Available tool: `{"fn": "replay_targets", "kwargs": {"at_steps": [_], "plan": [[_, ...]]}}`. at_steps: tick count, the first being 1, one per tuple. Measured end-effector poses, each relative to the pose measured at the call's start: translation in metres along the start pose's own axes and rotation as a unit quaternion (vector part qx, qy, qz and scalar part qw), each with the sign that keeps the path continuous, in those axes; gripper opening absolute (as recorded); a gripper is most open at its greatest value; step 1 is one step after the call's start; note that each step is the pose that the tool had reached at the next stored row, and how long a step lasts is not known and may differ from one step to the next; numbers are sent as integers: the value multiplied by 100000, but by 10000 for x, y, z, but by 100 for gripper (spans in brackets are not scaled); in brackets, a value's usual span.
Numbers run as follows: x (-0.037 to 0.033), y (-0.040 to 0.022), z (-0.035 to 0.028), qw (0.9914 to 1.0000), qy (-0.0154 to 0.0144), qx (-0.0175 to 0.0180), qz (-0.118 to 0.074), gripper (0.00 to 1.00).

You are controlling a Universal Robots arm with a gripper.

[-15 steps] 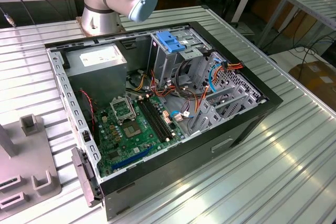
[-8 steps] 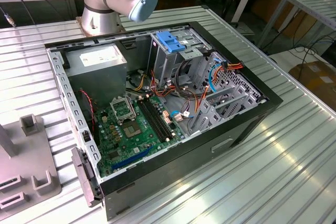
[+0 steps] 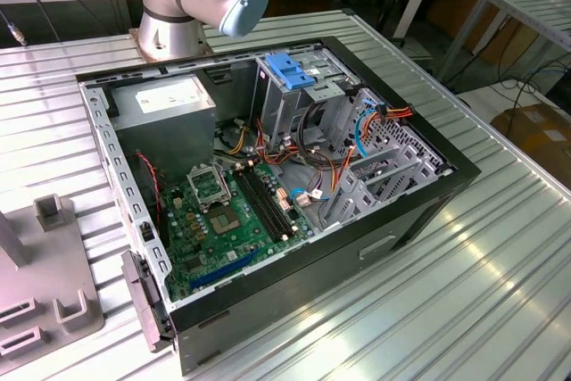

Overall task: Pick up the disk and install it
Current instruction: 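Pick up the disk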

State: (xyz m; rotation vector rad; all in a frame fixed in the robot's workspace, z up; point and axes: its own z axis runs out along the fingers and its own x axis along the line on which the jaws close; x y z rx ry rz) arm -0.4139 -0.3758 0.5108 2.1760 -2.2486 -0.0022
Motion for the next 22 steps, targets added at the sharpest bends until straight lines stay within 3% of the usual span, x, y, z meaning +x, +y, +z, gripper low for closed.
{"fn": "replay_targets", "kwargs": {"at_steps": [22], "plan": [[-4, -116, -1, 100000, 2, -2, -1, 37]]}}
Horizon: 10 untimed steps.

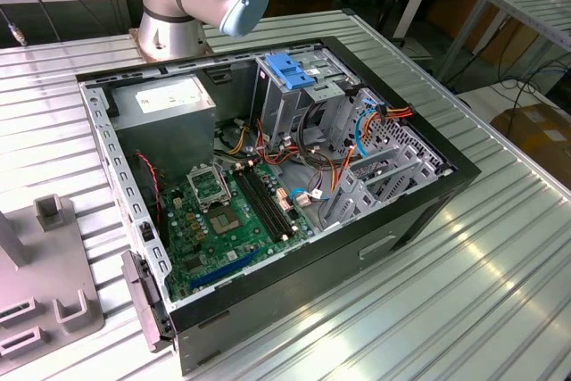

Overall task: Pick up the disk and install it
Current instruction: 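Pick up the disk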

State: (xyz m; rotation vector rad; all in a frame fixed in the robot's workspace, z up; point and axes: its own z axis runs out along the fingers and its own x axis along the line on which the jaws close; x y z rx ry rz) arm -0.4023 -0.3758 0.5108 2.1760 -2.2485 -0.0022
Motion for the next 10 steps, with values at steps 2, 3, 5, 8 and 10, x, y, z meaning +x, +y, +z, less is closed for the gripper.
{"fn": "replay_targets", "kwargs": {"at_steps": [2, 3, 5, 8, 10], "plan": [[-1, -21, 0, 100000, -1, 0, -1, 37], [-1, -28, -1, 100000, 0, -4, 0, 37], [-1, -42, -1, 100000, 0, -2, 2, 37], [-2, -70, -1, 100000, 0, 0, 3, 37], [-3, -83, -1, 100000, 0, -2, 0, 37]]}}
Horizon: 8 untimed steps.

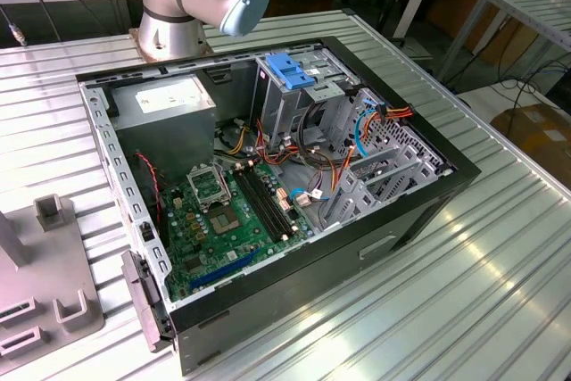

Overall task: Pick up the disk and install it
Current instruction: 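Pick up the disk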

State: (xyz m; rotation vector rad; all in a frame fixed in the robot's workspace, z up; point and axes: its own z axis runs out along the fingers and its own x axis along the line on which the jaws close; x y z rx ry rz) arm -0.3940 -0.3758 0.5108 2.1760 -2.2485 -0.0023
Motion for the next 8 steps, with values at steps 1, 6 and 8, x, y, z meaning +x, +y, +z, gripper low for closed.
{"fn": "replay_targets", "kwargs": {"at_steps": [1, 6, 8], "plan": [[0, -5, 0, 100000, -2, 2, 1, 37], [-1, -37, 0, 100000, 0, 0, -1, 37], [-2, -53, 0, 100000, -1, 2, -1, 37]]}}
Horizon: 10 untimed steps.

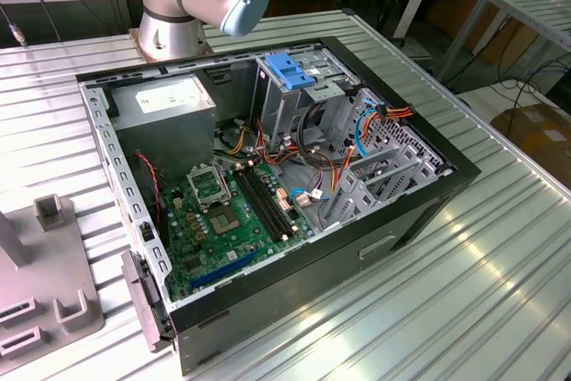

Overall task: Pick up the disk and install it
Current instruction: 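Pick up the disk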

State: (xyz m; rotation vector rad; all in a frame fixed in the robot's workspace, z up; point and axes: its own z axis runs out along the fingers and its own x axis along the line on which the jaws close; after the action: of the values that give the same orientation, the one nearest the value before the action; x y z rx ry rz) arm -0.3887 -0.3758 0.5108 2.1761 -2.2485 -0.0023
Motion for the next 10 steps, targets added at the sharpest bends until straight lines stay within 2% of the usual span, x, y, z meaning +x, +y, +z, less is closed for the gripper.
{"fn": "replay_targets", "kwargs": {"at_steps": [10], "plan": [[-3, -99, -1, 100000, 1, 2, 1, 37]]}}
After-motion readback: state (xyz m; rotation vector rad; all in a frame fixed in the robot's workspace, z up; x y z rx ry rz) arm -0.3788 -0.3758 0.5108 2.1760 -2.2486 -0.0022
